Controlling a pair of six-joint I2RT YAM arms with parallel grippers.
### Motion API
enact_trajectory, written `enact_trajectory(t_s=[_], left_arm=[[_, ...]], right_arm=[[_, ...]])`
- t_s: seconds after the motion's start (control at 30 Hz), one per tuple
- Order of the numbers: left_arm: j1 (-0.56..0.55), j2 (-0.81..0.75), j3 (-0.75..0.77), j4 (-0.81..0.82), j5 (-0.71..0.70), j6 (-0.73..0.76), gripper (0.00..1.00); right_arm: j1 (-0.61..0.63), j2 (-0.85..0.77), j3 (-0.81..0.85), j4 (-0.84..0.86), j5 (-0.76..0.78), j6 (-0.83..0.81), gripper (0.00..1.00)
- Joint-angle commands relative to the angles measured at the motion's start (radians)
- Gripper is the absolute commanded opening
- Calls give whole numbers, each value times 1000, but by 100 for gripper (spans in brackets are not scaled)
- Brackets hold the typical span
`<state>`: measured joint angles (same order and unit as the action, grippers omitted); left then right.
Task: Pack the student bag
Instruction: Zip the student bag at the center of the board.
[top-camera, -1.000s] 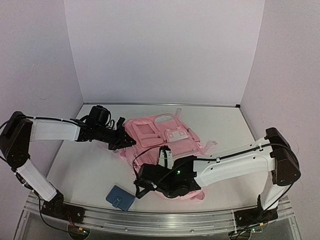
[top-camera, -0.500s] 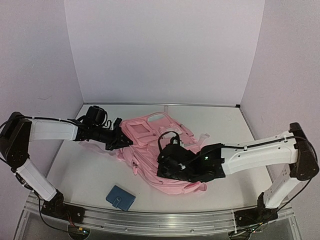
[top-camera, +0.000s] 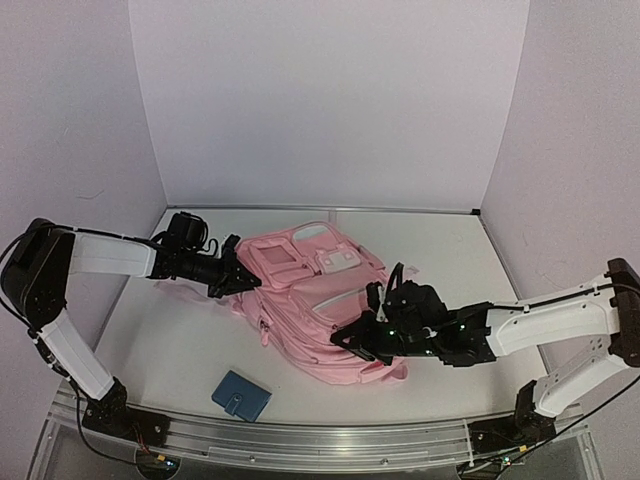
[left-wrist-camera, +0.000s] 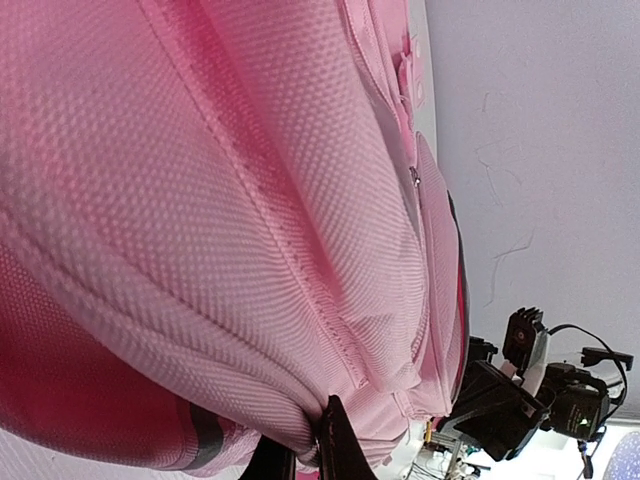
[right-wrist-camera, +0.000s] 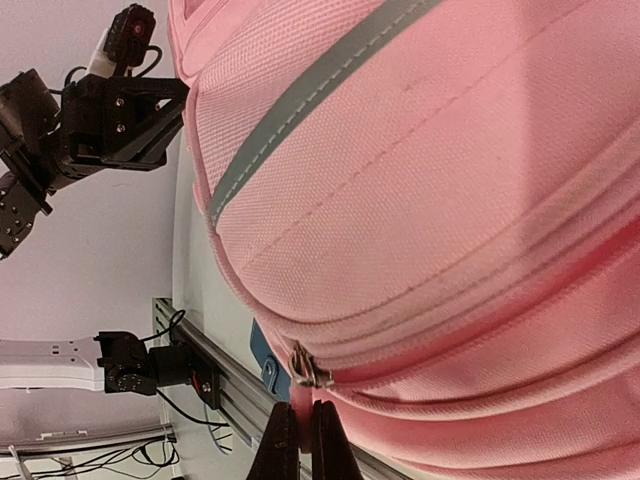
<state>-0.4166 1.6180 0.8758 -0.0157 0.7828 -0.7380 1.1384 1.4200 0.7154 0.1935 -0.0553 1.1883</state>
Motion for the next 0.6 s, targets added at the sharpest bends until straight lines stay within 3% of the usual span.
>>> enact_trajectory(t_s=[0.0, 0.17, 0.33, 0.37, 0.47, 0.57], left_arm=[[123, -1, 64, 34, -187, 161, 0], [203, 89, 135, 21, -178, 271, 0], [205, 152, 236, -46, -101, 320, 3], [205, 144, 238, -52, -101, 311, 11], [204, 90, 203, -63, -138, 283, 49], [201, 1, 155, -90, -180, 256, 68]], right_arm=[[-61, -6, -34, -90, 55, -5, 0], [-74, 32, -3, -87, 55, -64, 0], [-76, 123, 79, -84, 91, -141, 0], [-77, 136, 90, -84, 102, -163, 0], [-74, 173, 124, -84, 136, -261, 4], [-63, 177, 137, -86, 160, -327, 31]])
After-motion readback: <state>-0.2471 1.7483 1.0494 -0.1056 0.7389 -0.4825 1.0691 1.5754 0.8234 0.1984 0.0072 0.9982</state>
